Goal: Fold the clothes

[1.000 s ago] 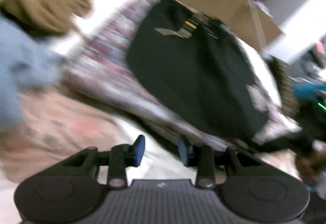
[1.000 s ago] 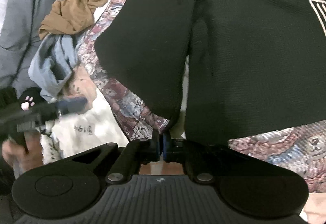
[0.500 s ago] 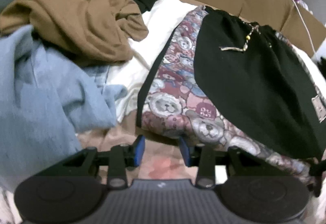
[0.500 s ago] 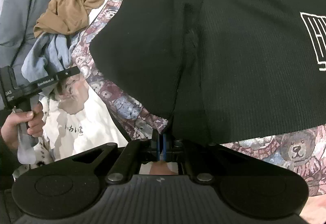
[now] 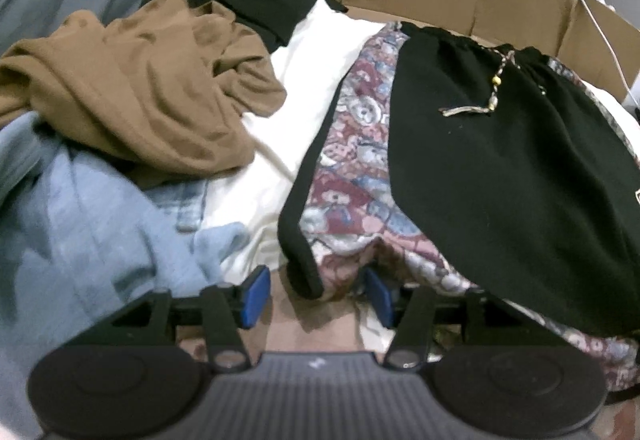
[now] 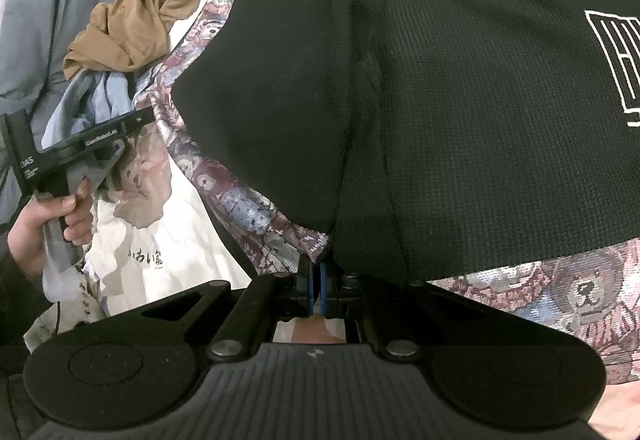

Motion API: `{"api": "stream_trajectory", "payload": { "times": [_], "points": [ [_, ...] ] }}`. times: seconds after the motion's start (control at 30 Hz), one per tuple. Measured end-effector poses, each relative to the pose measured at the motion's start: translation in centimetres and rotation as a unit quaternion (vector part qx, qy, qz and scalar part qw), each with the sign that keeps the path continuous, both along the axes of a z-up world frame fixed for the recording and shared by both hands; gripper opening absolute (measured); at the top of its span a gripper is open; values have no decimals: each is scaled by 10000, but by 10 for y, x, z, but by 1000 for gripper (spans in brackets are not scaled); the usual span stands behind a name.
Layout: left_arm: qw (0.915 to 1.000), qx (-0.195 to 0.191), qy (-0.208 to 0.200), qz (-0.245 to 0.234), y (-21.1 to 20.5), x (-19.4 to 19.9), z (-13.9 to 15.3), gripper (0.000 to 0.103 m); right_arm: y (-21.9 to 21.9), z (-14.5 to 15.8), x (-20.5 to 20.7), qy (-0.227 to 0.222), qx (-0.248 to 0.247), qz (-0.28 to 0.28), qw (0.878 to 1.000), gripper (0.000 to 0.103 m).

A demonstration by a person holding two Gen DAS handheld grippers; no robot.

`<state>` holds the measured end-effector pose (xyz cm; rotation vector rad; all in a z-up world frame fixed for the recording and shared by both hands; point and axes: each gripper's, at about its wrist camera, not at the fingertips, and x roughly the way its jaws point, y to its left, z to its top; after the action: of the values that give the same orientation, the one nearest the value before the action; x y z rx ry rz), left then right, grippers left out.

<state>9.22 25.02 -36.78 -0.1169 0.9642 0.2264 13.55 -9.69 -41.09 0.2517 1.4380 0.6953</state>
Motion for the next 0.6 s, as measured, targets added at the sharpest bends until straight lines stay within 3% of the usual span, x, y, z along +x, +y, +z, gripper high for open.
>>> {"api": "stream_trajectory", "payload": {
  "times": [0.13, 0.2, 0.33, 0.6],
  "points": [
    [9998, 41, -114, -180, -3, 8, -5, 55, 2, 0, 0, -36, 40, 37, 10000, 4],
    [9995, 53, -139, -277, -4, 12, -8, 49, 6, -2, -1, -8, 48, 97, 9999, 5],
    [9987, 163, -193, -433, -8, 17, -9, 47, 14, -10, -5, 131, 24, 205, 9997, 25],
    [9941, 616, -337, -822, -21, 35, -8, 49, 22, -21, -6, 273, 36, 256, 9993, 28]
  ]
}}
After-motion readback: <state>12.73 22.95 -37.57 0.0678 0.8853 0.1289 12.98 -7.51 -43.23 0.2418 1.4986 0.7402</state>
